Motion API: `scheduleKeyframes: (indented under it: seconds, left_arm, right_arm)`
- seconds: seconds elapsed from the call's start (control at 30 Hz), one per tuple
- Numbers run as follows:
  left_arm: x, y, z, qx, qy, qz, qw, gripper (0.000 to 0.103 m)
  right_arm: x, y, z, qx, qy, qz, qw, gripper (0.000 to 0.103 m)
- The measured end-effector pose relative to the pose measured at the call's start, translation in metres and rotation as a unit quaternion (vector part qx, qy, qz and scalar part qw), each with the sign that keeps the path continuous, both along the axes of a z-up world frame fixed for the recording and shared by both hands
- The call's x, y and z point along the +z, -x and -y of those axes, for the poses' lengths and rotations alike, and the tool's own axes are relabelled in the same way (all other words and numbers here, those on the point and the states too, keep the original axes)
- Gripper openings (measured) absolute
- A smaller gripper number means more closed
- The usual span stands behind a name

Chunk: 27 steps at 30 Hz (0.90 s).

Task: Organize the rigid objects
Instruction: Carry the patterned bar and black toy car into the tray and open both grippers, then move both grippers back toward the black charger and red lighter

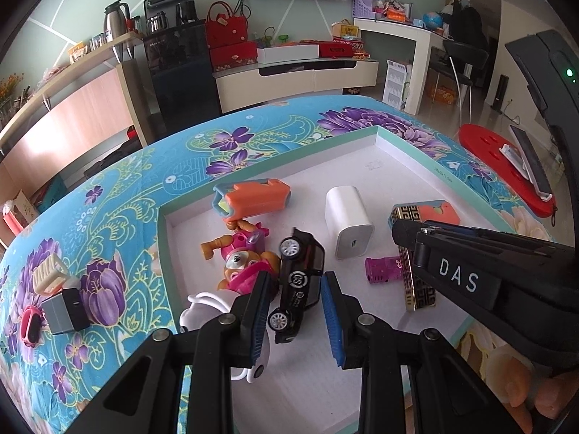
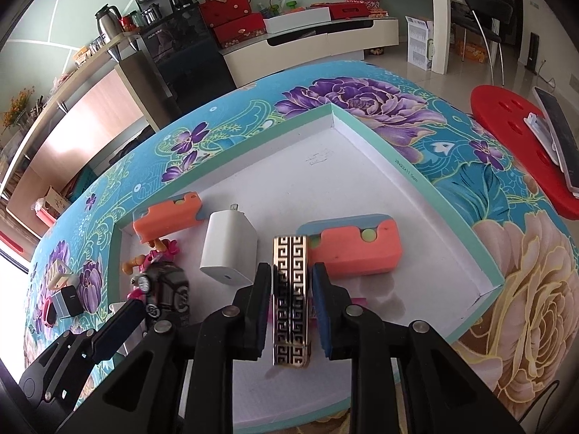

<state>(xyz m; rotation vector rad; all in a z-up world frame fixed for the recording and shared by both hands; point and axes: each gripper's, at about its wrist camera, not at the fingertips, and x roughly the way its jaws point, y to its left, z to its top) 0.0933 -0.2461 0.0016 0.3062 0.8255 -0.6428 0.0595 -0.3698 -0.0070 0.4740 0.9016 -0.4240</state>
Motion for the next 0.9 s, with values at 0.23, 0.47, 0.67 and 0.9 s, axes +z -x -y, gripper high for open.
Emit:
scheduleKeyframes:
  seconds: [0.23, 0.47, 0.67, 0.9]
  left_arm:
    - [0.008, -0.001, -0.006, 0.006, 0.007, 0.001, 1.0000, 0.032]
    - [0.025, -0.005, -0.025, 0.028, 0.024, 0.012, 0.9993, 0.040]
    - [0.034, -0.018, -0.054, 0.077, 0.038, 0.020, 0.9961, 0.056]
    - [0.028, -0.043, -0.094, 0.158, 0.037, 0.007, 0.9868, 0.067]
  right_arm:
    - [0.010, 0.003, -0.001, -0.001, 0.007, 0.017, 1.000, 0.025]
    - [0.017, 0.004, -0.003, -0.001, 0.012, 0.032, 0.999, 0.025]
    - [0.018, 0.003, -0.005, 0.003, 0.012, 0.035, 0.999, 0.024]
    - [0.020, -0.004, -0.018, 0.023, 0.025, 0.033, 0.999, 0.054]
